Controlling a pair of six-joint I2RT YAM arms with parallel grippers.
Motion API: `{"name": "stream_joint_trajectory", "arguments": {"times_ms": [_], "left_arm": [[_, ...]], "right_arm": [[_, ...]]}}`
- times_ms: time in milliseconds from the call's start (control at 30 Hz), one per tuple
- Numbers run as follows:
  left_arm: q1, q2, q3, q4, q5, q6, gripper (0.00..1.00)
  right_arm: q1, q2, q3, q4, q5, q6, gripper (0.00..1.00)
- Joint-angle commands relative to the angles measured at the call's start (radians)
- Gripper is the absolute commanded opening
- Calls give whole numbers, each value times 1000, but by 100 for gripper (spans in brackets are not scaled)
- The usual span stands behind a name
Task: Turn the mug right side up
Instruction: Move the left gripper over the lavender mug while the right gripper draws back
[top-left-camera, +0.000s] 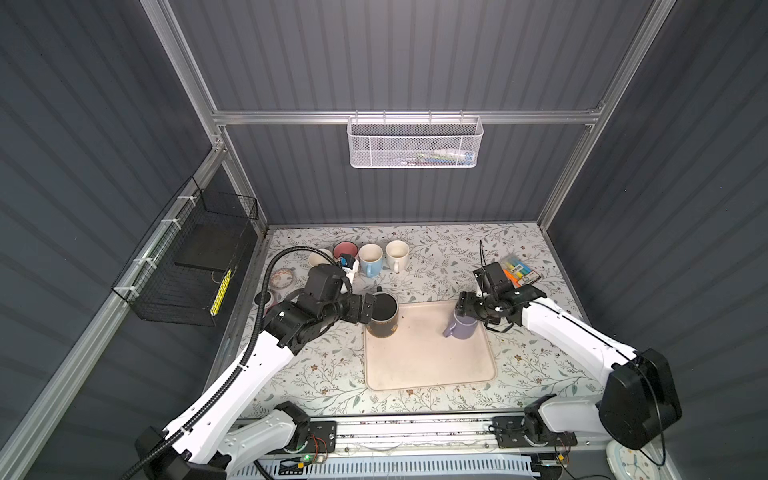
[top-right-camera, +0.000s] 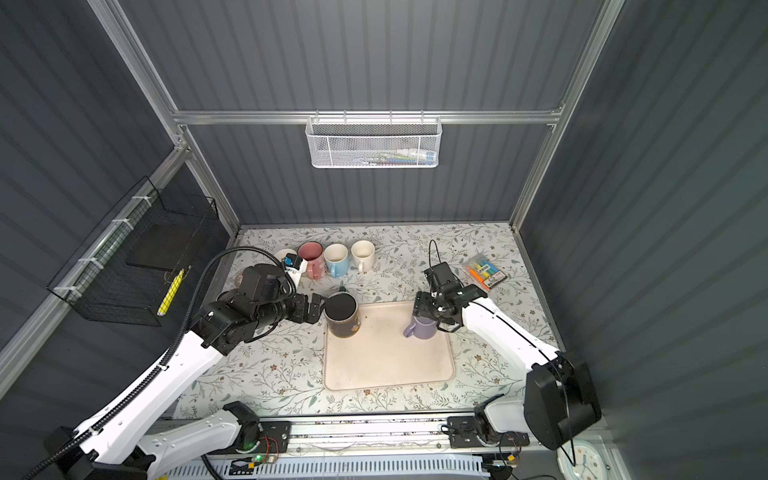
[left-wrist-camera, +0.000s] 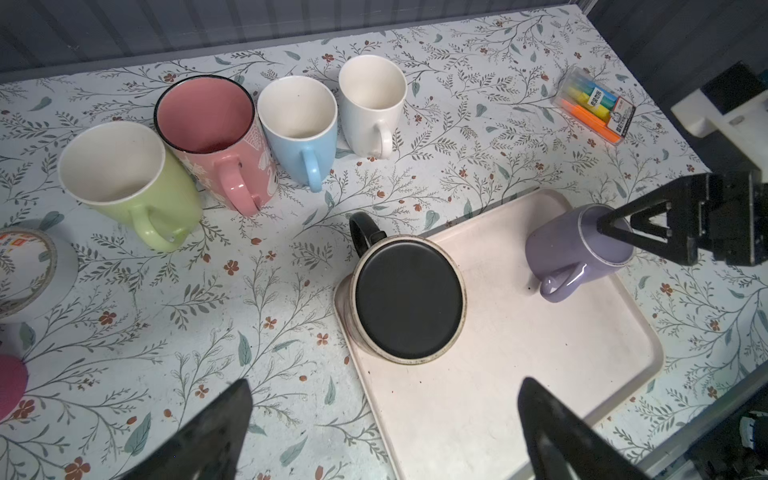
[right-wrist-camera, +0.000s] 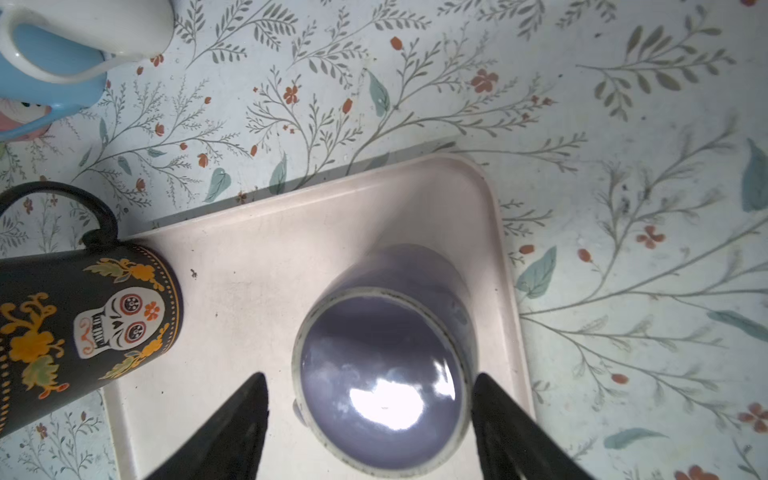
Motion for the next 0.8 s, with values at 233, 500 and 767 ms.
{"name": "stream_joint_trajectory", "arguments": {"times_ms": [233, 500, 767], "left_arm": [[-5, 19, -9, -7, 73, 54, 100], [-125, 128, 83, -83, 14, 61, 98], [-344, 293, 205, -119, -175, 4, 96]], "right_arm": [[36, 112, 91, 59, -127, -49, 74], [35, 45, 114, 50, -91, -76, 74], [0, -148, 30, 59, -43, -93, 76]]}}
